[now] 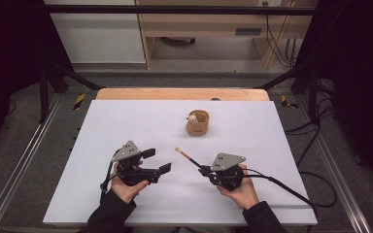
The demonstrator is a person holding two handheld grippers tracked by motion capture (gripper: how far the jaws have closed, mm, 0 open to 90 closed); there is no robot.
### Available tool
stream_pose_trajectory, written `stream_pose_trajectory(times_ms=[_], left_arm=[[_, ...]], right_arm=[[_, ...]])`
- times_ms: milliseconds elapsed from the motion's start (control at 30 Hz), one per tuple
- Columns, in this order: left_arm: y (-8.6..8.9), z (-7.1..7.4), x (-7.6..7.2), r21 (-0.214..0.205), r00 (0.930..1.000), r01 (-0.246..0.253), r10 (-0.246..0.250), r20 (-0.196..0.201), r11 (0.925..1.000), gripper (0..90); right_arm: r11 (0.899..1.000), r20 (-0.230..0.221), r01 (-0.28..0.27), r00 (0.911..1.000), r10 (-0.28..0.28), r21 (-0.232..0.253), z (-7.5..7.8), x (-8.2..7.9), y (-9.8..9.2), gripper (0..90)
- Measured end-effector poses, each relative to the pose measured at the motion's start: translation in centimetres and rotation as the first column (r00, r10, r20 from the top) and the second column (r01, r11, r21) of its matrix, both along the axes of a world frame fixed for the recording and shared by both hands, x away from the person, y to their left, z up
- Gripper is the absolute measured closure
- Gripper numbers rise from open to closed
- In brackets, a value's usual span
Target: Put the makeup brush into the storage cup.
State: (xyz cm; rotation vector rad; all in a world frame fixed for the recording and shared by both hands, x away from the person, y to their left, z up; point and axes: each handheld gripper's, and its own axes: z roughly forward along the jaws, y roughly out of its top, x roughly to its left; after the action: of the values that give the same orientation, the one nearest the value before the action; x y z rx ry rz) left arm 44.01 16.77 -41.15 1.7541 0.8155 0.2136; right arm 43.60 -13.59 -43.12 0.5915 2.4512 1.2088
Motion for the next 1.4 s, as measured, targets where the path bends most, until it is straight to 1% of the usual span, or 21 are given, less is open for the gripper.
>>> stream_pose_trajectory(times_ms=[100,233,367,567,733,900,1033,1167,1233,1400], left_arm=[[-0.3,-0.1,0.0,-0.016,0.9999,0.010,-0.010,-0.003,0.9998,12.3],[-0.5,-0.2,0.1,-0.050,0.9997,0.021,-0.021,-0.012,0.9986,12.3],[-0.6,-0.3,0.1,-0.044,0.9996,0.024,-0.024,-0.011,0.9988,12.4],[-1.0,-0.2,0.1,-0.054,0.9994,0.033,-0.034,-0.012,0.9980,12.8],[-1.6,0.1,0.3,-0.070,0.9988,0.047,-0.048,-0.012,0.9964,12.8],[-2.3,0.6,0.5,-0.090,0.9981,0.060,-0.061,-0.008,0.9942,13.2],[-2.9,0.9,0.6,-0.089,0.9973,0.072,-0.073,-0.002,0.9934,13.6],[-3.5,1.0,1.0,-0.079,0.9965,0.083,-0.083,-0.002,0.9935,14.4],[-3.7,1.1,1.1,-0.084,0.9961,0.087,-0.088,-0.006,0.9927,15.3],[-4.2,1.2,1.4,-0.075,0.9947,0.101,-0.102,-0.014,0.9921,18.7]], right_arm=[[1.000,0.001,0.016,0.9999,-0.016,0.016,0.0,0.0,0.0,84.3],[0.999,-0.002,0.021,0.9998,-0.021,0.028,0.0,0.1,0.1,84.3],[0.999,-0.007,0.023,0.9997,-0.022,0.036,0.0,0.1,0.1,84.3],[0.998,-0.016,0.024,0.9996,-0.023,0.056,-0.1,0.2,0.2,84.2],[0.997,-0.021,0.017,0.9997,-0.015,0.079,0.0,0.1,0.2,84.2],[0.995,-0.017,0.024,0.9996,-0.022,0.099,0.3,0.1,0.2,84.2],[0.994,-0.007,0.028,0.9996,-0.028,0.110,0.5,0.1,0.1,84.2],[0.992,-0.013,0.026,0.9996,-0.025,0.120,0.5,0.1,0.1,84.2],[0.992,-0.012,0.027,0.9996,-0.026,0.122,0.5,0.1,0.2,84.2],[0.992,-0.017,0.025,0.9996,-0.023,0.126,0.4,0.0,0.2,84.2]])
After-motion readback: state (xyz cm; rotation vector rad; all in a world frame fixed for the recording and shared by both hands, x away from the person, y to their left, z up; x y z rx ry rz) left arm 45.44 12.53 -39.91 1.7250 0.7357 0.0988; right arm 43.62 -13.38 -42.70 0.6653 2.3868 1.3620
